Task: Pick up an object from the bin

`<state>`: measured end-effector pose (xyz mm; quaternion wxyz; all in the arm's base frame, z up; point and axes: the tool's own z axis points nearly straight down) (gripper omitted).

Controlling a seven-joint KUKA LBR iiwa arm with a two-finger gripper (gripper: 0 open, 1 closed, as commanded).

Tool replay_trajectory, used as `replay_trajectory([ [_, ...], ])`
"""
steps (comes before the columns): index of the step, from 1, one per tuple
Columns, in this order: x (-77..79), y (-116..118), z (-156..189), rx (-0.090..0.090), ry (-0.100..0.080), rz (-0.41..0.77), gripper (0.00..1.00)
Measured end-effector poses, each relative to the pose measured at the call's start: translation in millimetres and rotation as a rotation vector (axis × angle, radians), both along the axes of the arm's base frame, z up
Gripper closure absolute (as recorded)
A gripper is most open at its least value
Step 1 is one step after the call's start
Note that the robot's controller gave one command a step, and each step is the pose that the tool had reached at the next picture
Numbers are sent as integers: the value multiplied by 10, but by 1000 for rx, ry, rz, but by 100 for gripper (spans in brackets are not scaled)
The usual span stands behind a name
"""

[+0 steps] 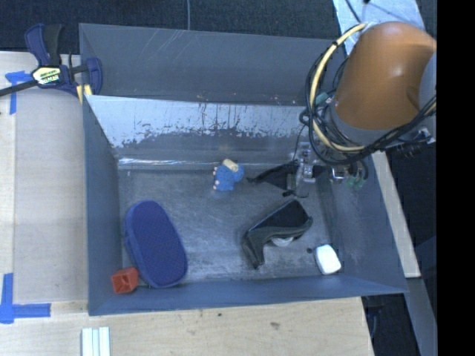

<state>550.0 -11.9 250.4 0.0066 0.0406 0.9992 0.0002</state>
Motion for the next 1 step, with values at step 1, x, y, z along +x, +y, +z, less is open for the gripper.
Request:
replay_trajectory([
  [1, -352, 386, -28, -2, 12, 370, 100],
])
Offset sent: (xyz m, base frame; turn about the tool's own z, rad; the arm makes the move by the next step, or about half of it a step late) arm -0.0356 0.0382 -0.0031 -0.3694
